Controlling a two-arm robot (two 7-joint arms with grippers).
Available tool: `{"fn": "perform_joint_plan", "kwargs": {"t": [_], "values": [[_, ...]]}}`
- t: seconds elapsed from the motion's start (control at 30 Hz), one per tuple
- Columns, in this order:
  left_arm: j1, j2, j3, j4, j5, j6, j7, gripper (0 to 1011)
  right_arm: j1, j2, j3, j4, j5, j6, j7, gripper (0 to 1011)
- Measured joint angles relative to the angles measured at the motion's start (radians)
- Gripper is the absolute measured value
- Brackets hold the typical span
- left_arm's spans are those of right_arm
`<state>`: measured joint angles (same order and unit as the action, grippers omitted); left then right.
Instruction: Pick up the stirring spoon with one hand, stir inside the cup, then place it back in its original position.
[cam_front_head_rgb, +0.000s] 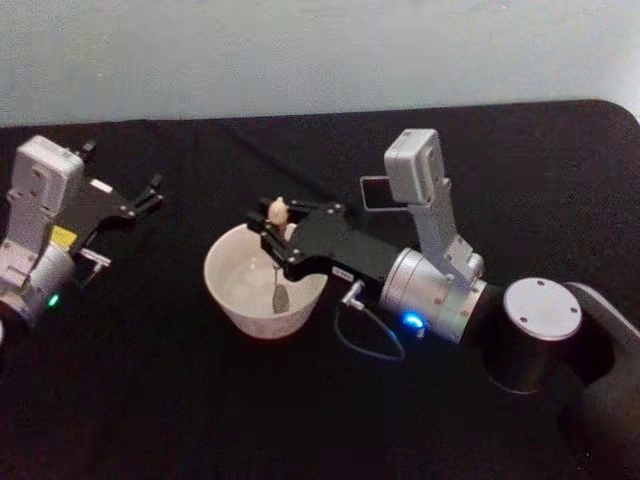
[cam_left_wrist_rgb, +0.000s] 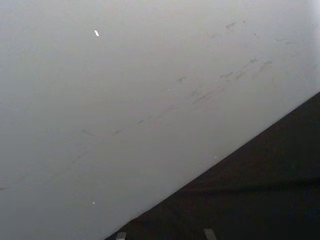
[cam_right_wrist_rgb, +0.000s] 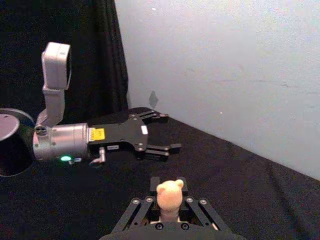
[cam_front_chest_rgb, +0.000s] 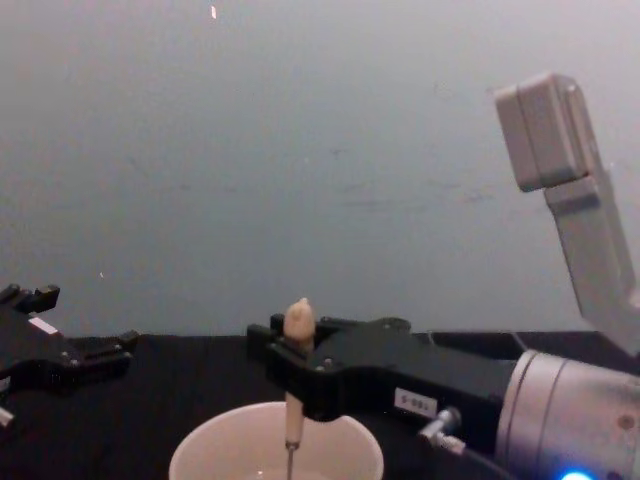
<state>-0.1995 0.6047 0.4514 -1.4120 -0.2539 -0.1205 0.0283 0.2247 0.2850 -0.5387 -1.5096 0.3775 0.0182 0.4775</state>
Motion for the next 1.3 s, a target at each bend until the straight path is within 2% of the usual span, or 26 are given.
{"fn": "perform_joint_plan", "kwargs": {"t": [0.2,0.4,0.63,0.83,1.13,1.3], "values": [[0.0,0.0,0.0,0.0,0.0,0.0,0.0,1001,0.001,-0.011,-0.021,0.003,-0.017,-0.01,-0.008,188],[0.0,0.0,0.0,0.0,0.0,0.0,0.0,1001,0.027,-0.042,-0.031,0.041,-0.041,-0.027,-0.026,188],[0.0,0.0,0.0,0.0,0.0,0.0,0.0,1001,0.054,-0.073,-0.029,0.083,-0.06,-0.039,-0.046,188],[0.0,0.0,0.0,0.0,0.0,0.0,0.0,1001,0.074,-0.095,-0.012,0.123,-0.075,-0.045,-0.063,188],[0.0,0.0,0.0,0.0,0.0,0.0,0.0,1001,0.07,-0.088,0.012,0.125,-0.078,-0.043,-0.066,188],[0.0,0.0,0.0,0.0,0.0,0.0,0.0,1001,0.05,-0.066,0.029,0.097,-0.067,-0.035,-0.056,188]]}}
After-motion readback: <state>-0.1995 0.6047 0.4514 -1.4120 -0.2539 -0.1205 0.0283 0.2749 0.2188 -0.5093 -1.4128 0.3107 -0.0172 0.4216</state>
